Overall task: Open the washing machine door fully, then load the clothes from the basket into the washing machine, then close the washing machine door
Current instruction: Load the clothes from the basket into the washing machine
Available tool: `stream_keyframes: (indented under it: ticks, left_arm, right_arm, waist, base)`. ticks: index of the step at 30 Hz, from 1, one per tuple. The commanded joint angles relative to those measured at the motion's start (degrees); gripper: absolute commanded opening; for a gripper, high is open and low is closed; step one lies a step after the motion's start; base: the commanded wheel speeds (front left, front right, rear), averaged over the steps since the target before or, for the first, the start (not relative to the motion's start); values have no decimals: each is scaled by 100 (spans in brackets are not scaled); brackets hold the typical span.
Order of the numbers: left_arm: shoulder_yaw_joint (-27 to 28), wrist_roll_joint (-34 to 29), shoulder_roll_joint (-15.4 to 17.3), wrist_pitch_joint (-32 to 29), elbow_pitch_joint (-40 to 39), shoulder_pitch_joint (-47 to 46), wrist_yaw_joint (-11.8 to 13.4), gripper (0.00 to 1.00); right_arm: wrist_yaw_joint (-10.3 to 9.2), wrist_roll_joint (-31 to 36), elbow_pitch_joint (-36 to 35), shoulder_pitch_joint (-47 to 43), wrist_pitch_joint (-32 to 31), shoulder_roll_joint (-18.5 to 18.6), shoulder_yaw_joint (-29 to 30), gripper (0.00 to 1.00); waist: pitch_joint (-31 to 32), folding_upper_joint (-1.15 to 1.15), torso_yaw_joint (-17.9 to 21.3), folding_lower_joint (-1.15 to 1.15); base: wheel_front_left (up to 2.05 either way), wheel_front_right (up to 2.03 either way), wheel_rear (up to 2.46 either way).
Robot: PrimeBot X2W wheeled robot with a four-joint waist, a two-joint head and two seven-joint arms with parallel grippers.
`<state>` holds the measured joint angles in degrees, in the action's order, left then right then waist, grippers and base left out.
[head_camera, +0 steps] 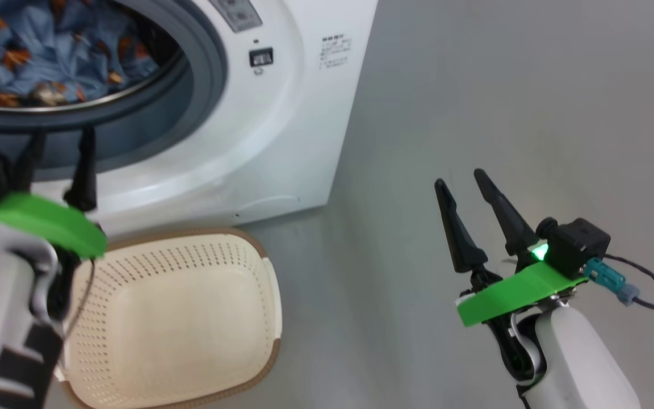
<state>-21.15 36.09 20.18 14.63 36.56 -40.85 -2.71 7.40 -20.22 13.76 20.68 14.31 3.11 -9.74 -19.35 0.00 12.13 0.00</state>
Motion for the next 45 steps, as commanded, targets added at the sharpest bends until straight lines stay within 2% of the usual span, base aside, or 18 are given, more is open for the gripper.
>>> stream_keyframes:
  ticks: [1, 9, 15, 34, 45]
  left_arm:
    - [274, -69, 220, 36, -288, 114, 64, 100]
    - [860, -428, -7, 36, -1583, 1421, 283, 100]
    - [1217, -653, -193, 37, -2085, 2176, 339, 100]
    - [1705, -1038, -660, 37, -2638, 3514, 520, 100]
    - [1795, -1148, -795, 37, -2660, 3758, 468, 100]
  right_arm:
    - [9, 76, -99, -152, 69, -24, -86, 100]
    - [9, 159, 35, -314, 69, -19, -22, 100]
    - [9, 124, 119, -450, 69, 97, -17, 100]
    - [9, -93, 179, -826, 69, 342, -111, 100]
    - [9, -168, 191, -933, 69, 472, -183, 100]
  waist:
    - [261, 0, -129, 0]
    - [745, 0, -345, 0]
    - [1047, 0, -510, 0]
    - [1686, 0, -785, 0]
    - [1865, 0, -827, 0]
  base:
    - [0, 0, 0]
    - [0, 0, 0]
    - [0, 0, 0]
    - [0, 0, 0]
    - [0, 0, 0]
